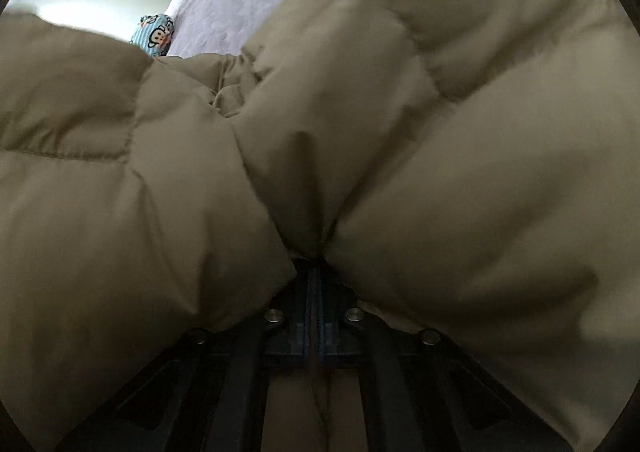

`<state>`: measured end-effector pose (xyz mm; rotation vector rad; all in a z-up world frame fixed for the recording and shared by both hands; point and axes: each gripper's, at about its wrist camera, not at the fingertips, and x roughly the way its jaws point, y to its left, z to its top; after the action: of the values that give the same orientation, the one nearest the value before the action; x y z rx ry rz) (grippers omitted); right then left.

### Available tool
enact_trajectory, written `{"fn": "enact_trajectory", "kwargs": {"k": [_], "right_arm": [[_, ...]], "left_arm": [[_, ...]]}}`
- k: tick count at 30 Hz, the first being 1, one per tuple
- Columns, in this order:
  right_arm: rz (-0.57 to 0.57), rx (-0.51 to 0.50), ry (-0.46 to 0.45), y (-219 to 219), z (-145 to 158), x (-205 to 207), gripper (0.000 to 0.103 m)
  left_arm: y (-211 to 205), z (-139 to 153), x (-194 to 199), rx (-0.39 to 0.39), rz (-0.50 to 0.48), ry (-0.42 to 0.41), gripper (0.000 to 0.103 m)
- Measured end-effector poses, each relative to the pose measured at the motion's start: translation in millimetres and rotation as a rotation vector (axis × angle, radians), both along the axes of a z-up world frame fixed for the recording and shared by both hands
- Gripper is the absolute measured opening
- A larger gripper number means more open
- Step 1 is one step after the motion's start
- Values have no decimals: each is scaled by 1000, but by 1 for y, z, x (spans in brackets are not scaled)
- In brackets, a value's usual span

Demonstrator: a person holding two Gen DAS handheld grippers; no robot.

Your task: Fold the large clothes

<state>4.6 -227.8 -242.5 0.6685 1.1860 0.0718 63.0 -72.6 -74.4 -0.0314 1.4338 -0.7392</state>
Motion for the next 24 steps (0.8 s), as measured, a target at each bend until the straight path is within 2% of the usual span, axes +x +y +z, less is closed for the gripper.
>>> {"fn": "enact_trajectory", "kwargs": {"k": [3, 5, 7, 9, 10, 11, 13, 16, 19, 20, 22, 23, 24], "right_arm": [[-7, 74, 29, -13, -2, -1, 0], [-11, 80, 48, -25, 8, -9, 0], [-26, 87, 28, -44, 24, -27, 0], [-58, 52, 0, -69, 44, -52, 3], [-80, 43, -7, -82, 52, -67, 3], [-98, 45, -9, -91, 56, -80, 3], [-134, 43, 0, -112, 61, -110, 3], [-168, 11, 23, -132, 63, -144, 3], [-211, 12, 39, -147, 65, -172, 4], [-224, 13, 46, -151, 66, -182, 10], [-236, 6, 53, -156, 71, -200, 44], [-241, 3, 48, -156, 74, -207, 72], [-247, 7, 23, -157, 82, -219, 81]], "left_arm": [[-32, -1, -2, 43, -18, -19, 25], [-49, -1, 4, 63, -23, -12, 25], [-64, -7, -4, 91, -44, -5, 25], [-91, -17, -10, 89, -75, 9, 37], [-103, -23, -13, 57, -111, 32, 57], [-118, -27, -19, 30, -142, 61, 72], [-142, -45, -27, 0, -203, 106, 79], [-169, -69, -32, -46, -285, 144, 79], [-182, -87, -32, -107, -304, 182, 79], [-184, -90, -31, -116, -300, 184, 79], [-189, -97, -31, -126, -277, 182, 79], [-189, -100, -31, -122, -270, 179, 79], [-193, -101, -31, -109, -263, 168, 79]]}}
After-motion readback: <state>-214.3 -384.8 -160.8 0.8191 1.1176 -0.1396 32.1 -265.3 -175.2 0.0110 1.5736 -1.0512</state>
